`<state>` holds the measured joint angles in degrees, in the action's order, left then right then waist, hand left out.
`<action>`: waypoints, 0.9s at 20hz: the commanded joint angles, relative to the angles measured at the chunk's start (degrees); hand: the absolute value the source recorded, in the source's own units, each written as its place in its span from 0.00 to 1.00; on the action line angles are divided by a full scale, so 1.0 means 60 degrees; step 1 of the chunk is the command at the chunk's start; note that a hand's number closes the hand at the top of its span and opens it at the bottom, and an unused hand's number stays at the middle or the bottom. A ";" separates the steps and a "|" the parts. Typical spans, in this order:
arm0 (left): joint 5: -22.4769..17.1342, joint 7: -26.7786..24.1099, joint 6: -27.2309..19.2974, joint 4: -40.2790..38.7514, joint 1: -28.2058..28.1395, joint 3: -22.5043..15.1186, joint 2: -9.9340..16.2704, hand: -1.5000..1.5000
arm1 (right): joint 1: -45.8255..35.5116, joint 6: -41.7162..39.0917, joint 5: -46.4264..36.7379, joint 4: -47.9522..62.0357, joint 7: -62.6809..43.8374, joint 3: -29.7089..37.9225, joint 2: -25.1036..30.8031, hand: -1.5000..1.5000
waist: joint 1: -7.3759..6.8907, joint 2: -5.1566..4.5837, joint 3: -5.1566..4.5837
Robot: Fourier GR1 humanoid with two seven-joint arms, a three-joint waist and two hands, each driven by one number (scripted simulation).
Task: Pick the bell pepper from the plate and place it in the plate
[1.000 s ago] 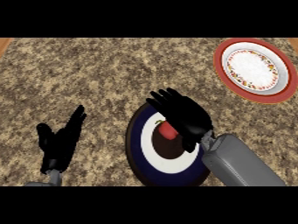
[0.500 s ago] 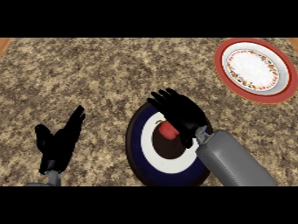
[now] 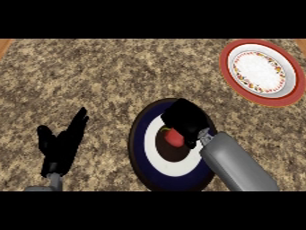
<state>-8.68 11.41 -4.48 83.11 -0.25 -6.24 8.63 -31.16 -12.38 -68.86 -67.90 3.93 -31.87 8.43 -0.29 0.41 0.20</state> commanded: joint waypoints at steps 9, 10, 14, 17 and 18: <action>-0.0087 0.0206 0.0101 -0.0041 -0.0517 0.0380 0.0154 0.50 | 0.2134 0.1263 0.0726 -0.1645 -0.2951 0.1395 -0.1370 1.00 | 0.0300 0.0029 -0.0031; -0.0187 0.0282 0.0083 0.0092 -0.0331 0.0473 0.0146 0.50 | 0.2560 0.1538 0.0878 -0.1617 -0.3270 0.1836 -0.1377 1.00 | 0.0428 0.0020 -0.0025; 0.0065 0.0201 0.0006 -0.0230 -0.0042 0.0268 -0.0037 0.50 | 0.2654 0.3782 0.1353 -0.3517 -0.4284 0.0819 -0.1394 1.00 | 0.0255 -0.0014 -0.0031; 0.0265 0.0022 -0.0213 -0.0247 -0.0415 -0.0001 -0.0387 0.50 | 0.2823 0.4120 0.0794 -0.4737 -0.4958 0.0823 -0.1400 1.00 | 0.0235 -0.0007 -0.0037; 0.0158 0.0094 0.0033 0.0170 -0.0492 -0.0047 -0.0233 0.50 | 0.2776 0.4823 0.0940 -0.4547 -0.5333 0.0903 -0.1401 1.00 | 0.0111 -0.0022 -0.0030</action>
<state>-7.81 11.74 -4.88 84.48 -1.73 -5.14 8.15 -15.73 9.74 -63.40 -89.60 -21.96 -26.37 0.39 0.80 0.55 0.28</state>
